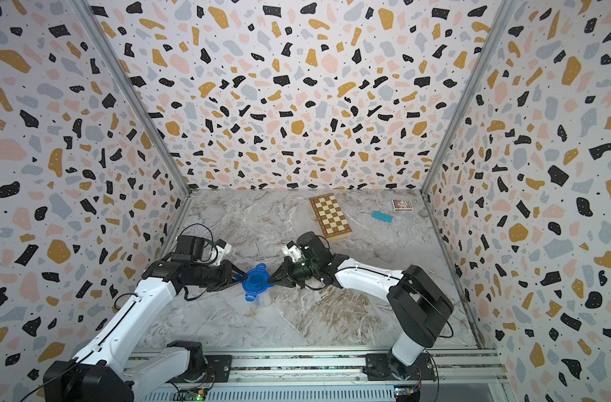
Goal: Pack away toiletry kits
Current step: Close the fastener on the container.
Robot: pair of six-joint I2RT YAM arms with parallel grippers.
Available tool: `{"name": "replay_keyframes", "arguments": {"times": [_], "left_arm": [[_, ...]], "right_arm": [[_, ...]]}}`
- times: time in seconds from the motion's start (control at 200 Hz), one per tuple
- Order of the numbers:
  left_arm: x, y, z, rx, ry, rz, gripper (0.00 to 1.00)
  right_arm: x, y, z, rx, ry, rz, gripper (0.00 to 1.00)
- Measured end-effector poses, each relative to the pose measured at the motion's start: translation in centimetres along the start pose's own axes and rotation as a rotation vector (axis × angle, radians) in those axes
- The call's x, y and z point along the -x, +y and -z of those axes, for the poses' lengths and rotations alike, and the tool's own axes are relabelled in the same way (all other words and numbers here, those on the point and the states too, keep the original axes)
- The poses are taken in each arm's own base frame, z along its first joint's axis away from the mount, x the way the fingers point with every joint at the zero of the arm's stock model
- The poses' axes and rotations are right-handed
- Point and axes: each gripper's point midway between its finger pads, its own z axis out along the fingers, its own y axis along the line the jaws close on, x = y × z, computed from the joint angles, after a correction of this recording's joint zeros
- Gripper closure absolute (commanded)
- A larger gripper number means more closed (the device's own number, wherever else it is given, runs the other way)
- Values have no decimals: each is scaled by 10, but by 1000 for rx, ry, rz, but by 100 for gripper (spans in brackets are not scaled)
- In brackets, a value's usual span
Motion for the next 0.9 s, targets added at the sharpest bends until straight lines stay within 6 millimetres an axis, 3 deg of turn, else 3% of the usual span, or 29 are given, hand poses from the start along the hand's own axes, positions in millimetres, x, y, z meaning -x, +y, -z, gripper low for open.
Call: {"name": "replay_keyframes", "arguments": {"times": [0.16,0.355,0.546,0.631,0.671,0.686,0.901], "left_arm": [[0,-2,-2,1,7,-13,78],[0,-6,-6,-3,19,-27,78],[0,-6,-7,-3,21,-25,78],[1,-6,-7,-4,21,-26,78],[2,-6,-8,-5,21,-26,78],[2,-7,-8,-6,22,-25,78],[2,-7,-8,-10,26,-24,78]], "right_arm": [[4,-2,3,-11,-19,9,84],[7,1,12,-24,-50,51,58],[16,-7,32,-149,-141,140,41],[25,3,42,-215,-195,289,29],[29,10,48,-240,-225,385,4],[30,14,50,-250,-237,429,0],[16,70,63,-261,-259,971,0]]}}
